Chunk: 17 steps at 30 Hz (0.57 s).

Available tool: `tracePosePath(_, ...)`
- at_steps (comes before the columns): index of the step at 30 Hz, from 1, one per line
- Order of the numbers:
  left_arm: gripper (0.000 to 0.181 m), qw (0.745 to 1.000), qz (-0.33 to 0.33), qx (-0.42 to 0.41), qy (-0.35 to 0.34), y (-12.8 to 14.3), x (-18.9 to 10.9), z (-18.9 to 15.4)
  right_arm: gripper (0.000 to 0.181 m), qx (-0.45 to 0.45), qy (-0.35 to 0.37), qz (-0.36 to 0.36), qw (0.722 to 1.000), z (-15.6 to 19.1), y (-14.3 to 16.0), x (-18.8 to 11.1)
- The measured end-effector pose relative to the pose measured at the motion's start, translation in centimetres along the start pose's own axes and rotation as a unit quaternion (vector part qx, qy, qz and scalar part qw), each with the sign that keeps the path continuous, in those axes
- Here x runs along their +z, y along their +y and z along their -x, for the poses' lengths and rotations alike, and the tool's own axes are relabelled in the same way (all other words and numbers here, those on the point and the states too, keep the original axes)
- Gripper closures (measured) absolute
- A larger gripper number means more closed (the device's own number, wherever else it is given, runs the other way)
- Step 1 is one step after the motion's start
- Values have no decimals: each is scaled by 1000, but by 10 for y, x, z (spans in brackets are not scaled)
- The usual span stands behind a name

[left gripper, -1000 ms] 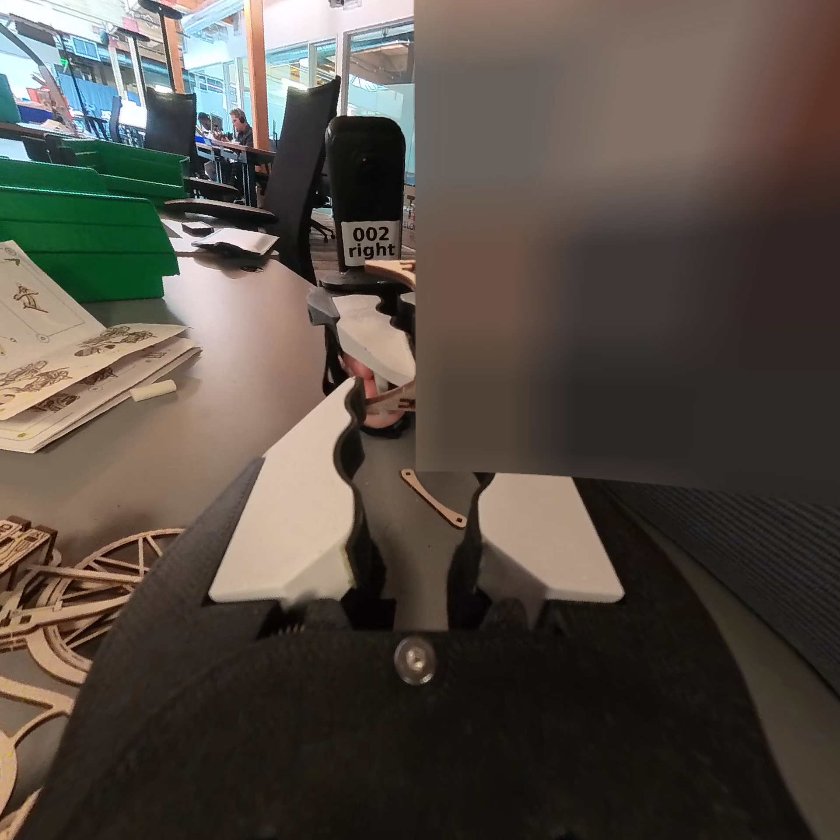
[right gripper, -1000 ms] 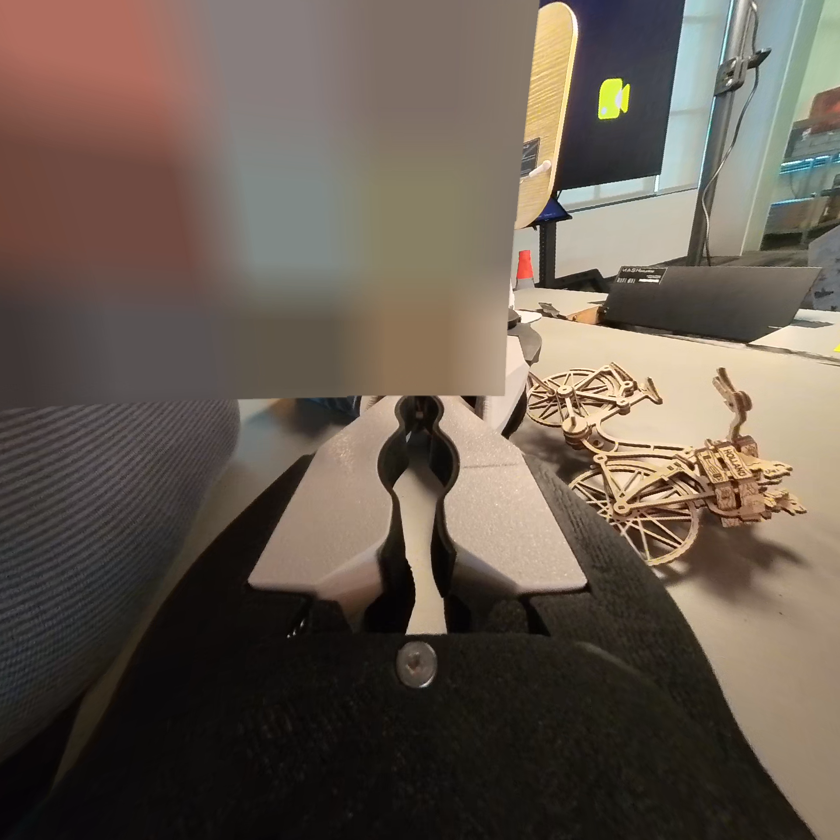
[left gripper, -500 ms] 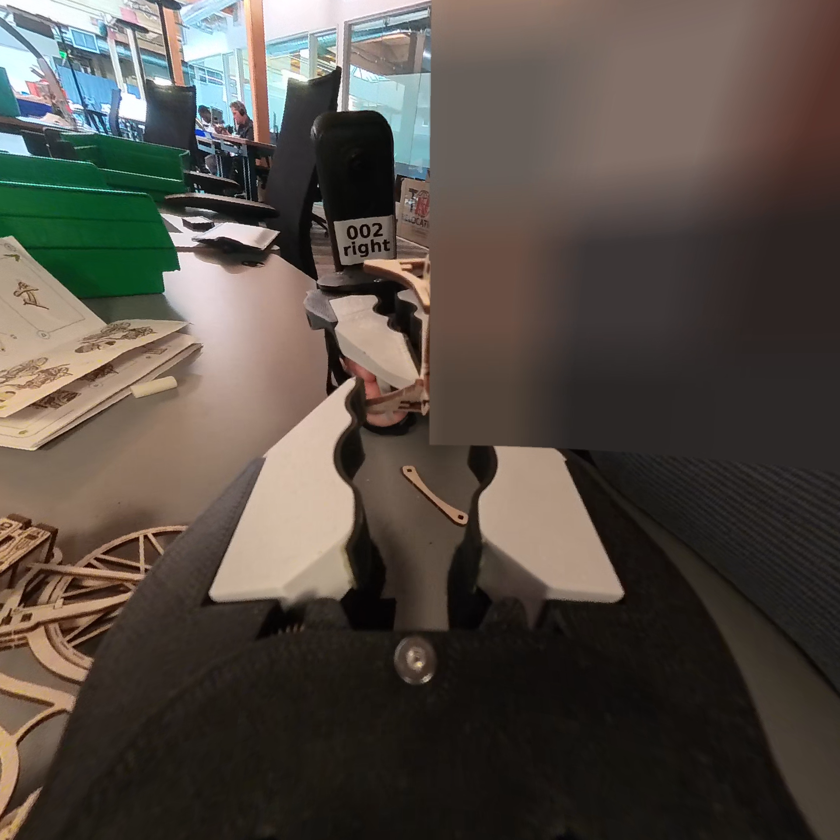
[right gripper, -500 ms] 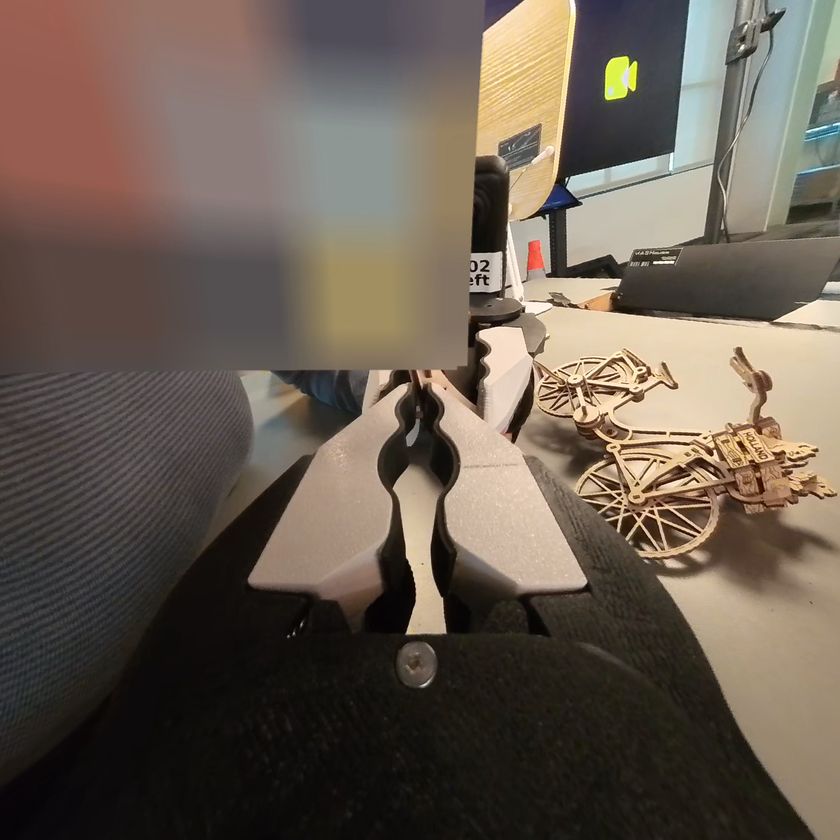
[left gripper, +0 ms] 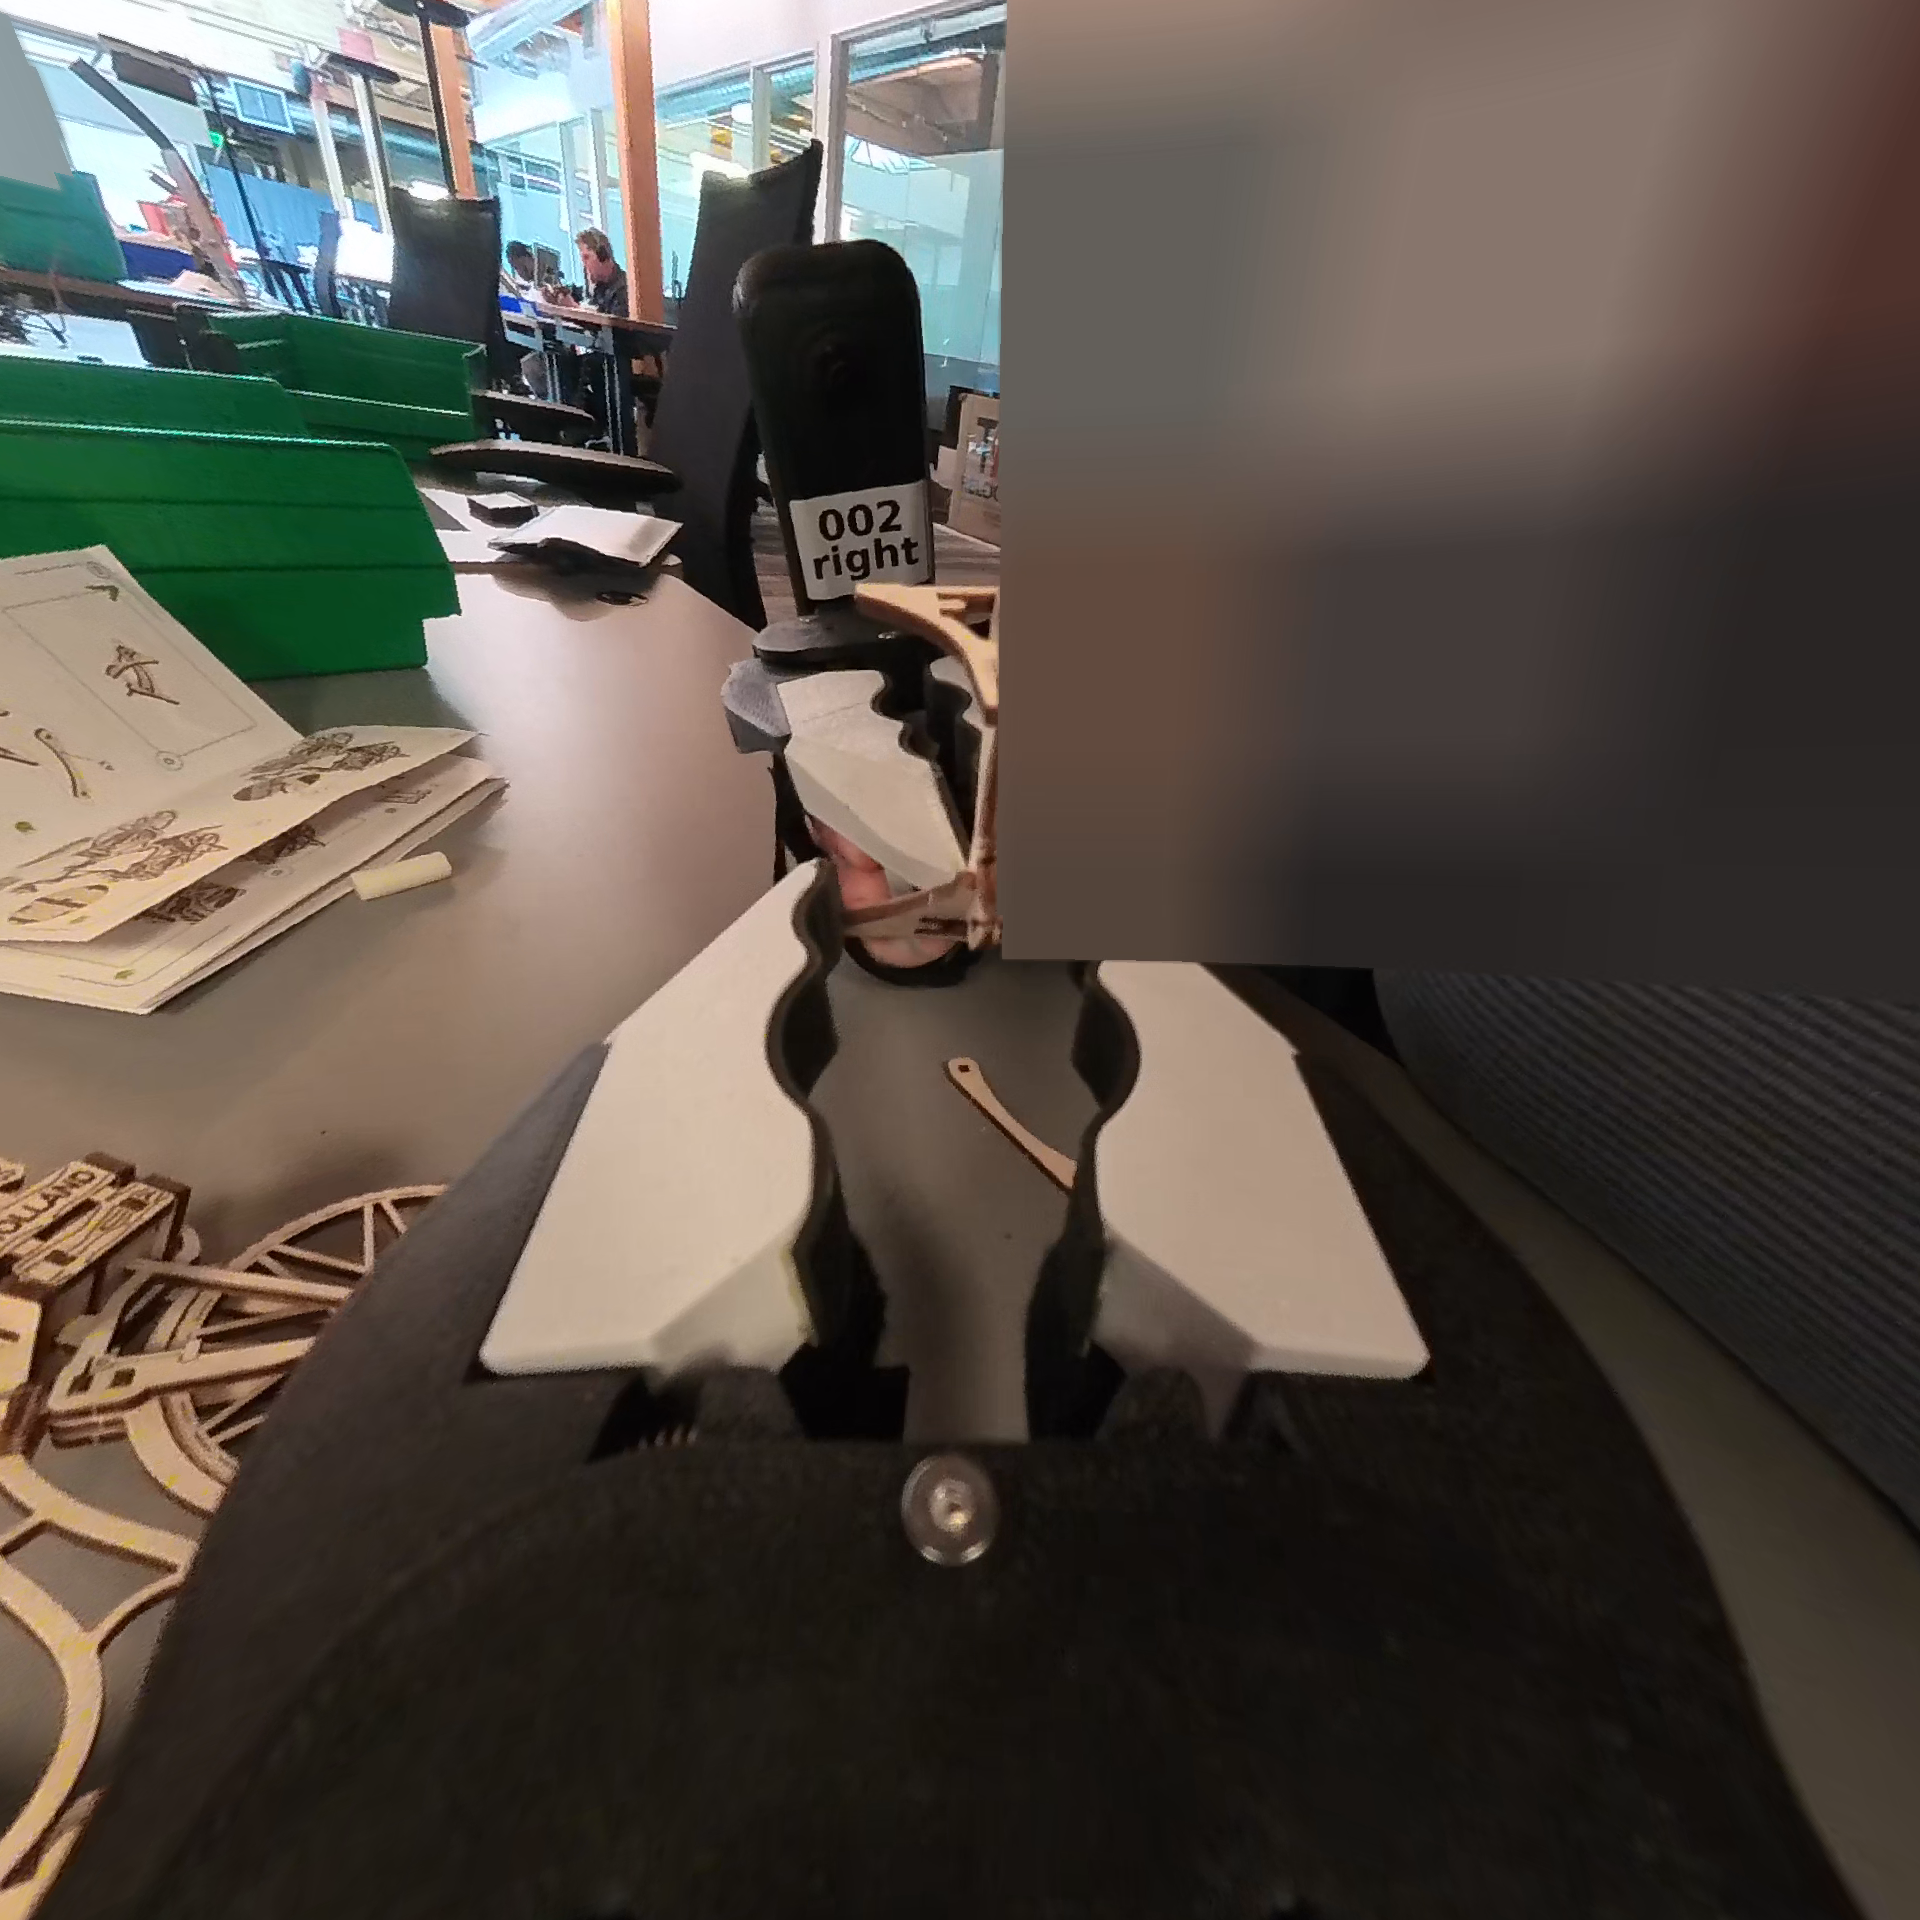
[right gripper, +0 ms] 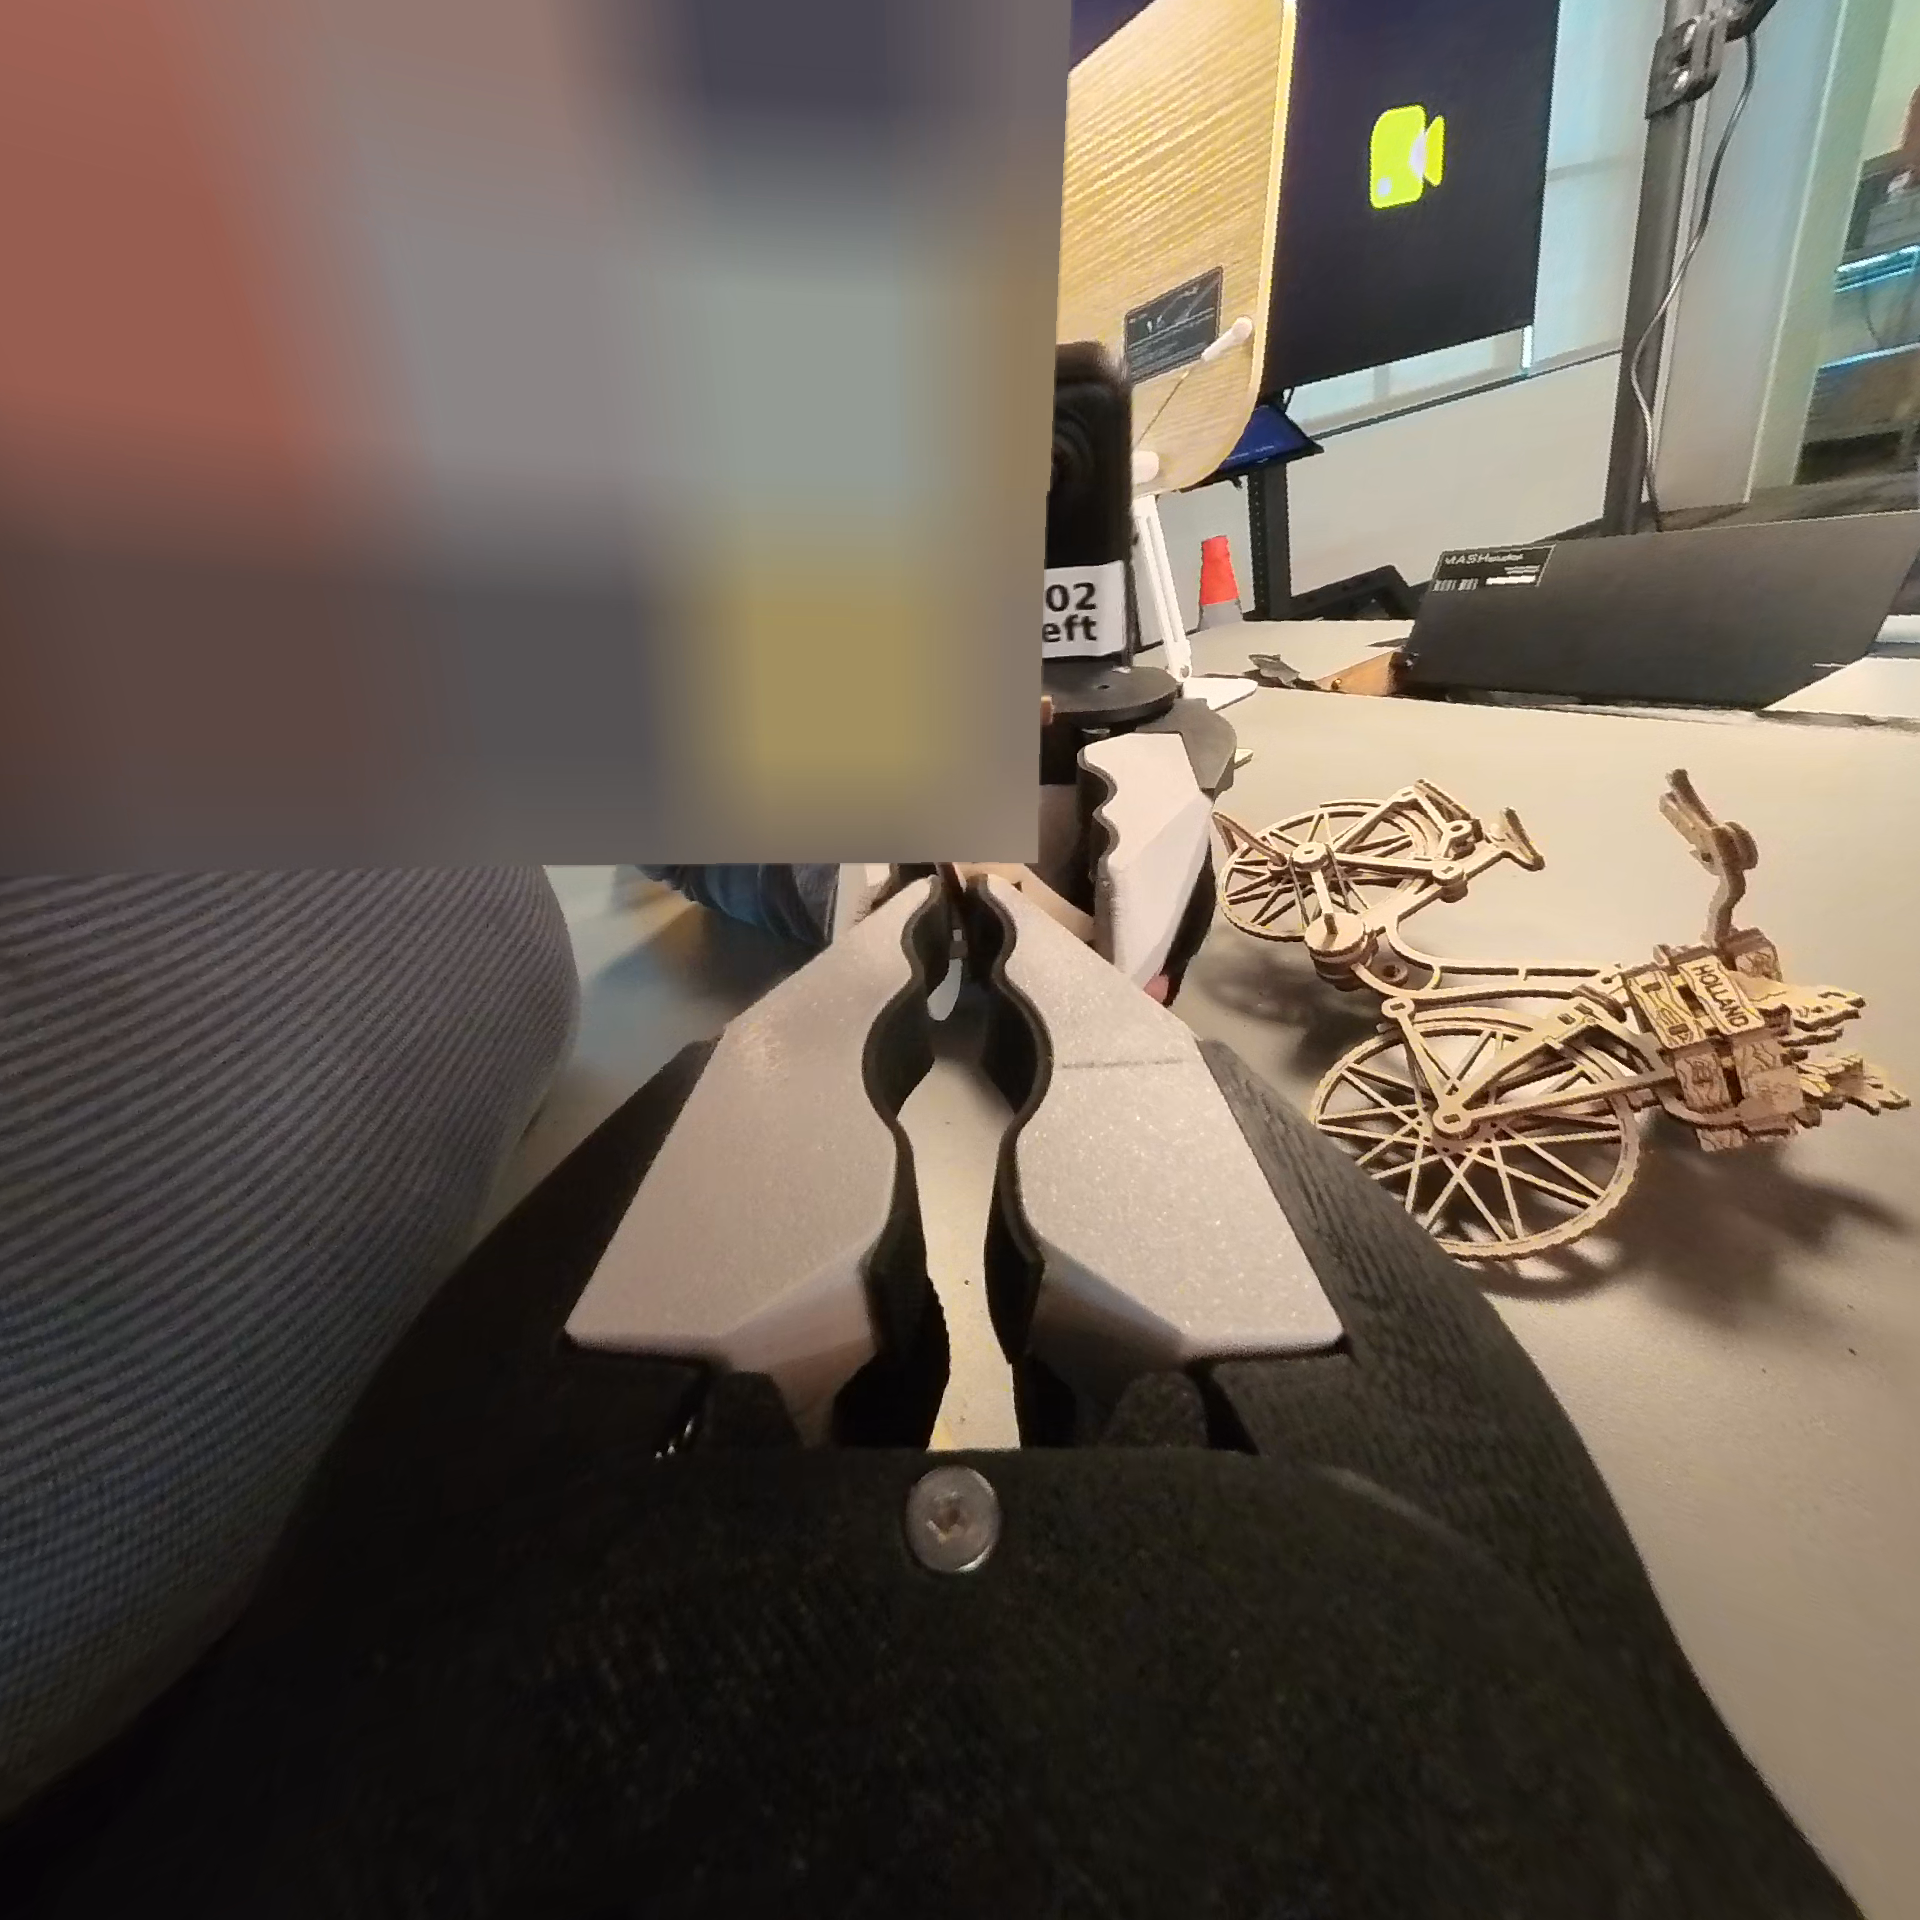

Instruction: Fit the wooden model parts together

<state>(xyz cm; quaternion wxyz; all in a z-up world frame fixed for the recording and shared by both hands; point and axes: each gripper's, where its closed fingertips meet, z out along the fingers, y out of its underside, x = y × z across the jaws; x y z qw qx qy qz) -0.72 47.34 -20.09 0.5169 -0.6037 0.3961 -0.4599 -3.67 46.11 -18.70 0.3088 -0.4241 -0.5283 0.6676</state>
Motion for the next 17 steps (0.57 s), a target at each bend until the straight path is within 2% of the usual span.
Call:
tracePosePath(6, 138, 1000, 5, 12, -12, 1, 0, 1, 180, 2, 3, 4, 1000, -1, 1, 0)
tracePosePath(9, 138, 999, 6, 31, 10, 2, 1, -8, 180, -1, -15, 5, 1000, 6, 1, 1)
tracePosePath(17, 138, 1000, 0, -7, 6, 0, 0, 0, 175, -8, 4, -11, 1000, 1, -3, -2)
